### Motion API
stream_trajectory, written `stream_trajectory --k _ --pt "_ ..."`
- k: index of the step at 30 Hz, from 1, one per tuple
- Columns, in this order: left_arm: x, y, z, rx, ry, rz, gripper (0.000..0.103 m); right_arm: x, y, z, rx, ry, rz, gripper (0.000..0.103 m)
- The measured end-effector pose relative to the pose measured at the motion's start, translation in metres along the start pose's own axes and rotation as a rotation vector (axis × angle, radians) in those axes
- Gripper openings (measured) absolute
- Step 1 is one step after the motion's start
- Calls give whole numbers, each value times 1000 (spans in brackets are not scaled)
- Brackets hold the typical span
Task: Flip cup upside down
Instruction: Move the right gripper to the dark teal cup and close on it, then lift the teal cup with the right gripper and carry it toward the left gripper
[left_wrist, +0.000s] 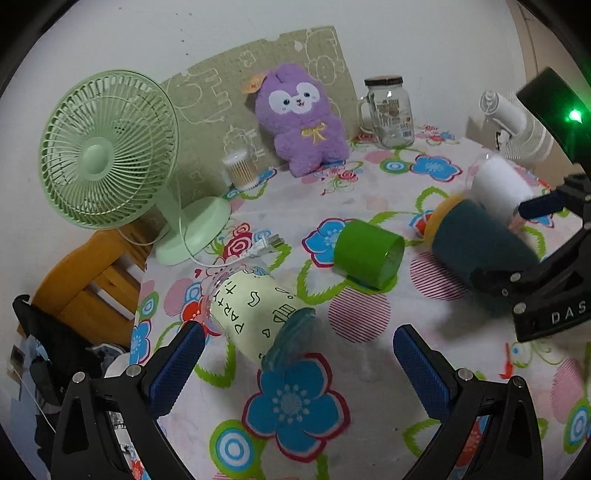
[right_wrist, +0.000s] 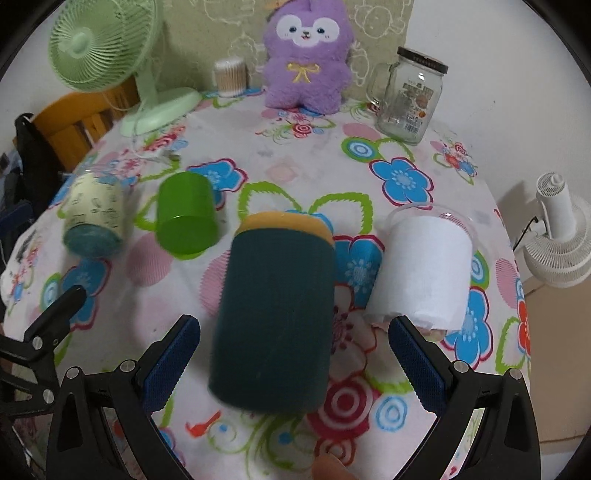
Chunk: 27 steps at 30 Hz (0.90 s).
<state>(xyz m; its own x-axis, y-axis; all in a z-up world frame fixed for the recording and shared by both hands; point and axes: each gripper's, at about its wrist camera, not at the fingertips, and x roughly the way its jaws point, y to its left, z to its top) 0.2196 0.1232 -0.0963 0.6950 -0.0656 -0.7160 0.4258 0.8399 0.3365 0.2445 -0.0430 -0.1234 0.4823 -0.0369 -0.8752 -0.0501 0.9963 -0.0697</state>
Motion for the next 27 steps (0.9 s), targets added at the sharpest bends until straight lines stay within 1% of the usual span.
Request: stream_trajectory --k 2,6,8,9,10,14,18,22,25,27 --pt "4 0 -1 10 11 2 103 6 2 2 -17 14 0 103" --pt "7 -2 -2 26 22 5 103 23 7 5 -38 69 22 102" --pt "4 -3 -4 33 20 10 103 26 8 4 -38 74 28 89" --pt "4 -3 -3 34 18 10 103 27 8 4 -33 80 38 77" --pt "1 -3 -4 33 13 8 103 26 7 4 -25 80 51 73" --pt "-12 -2 -5 21 -2 10 103 15 8 -1 -10 52 74 72" --pt "-35 0 -10 -5 -34 -6 103 -17 15 -9 -20 -10 84 70" --pt "-65 -1 -23 -23 -71 -23 103 -46 26 -23 -64 -55 99 69" --pt "-86 -3 -36 -42 -87 -47 103 -58 35 -38 -100 -65 113 68" --pt "-95 -4 -41 -50 -92 -57 103 -63 38 -48 -108 -79 99 68"
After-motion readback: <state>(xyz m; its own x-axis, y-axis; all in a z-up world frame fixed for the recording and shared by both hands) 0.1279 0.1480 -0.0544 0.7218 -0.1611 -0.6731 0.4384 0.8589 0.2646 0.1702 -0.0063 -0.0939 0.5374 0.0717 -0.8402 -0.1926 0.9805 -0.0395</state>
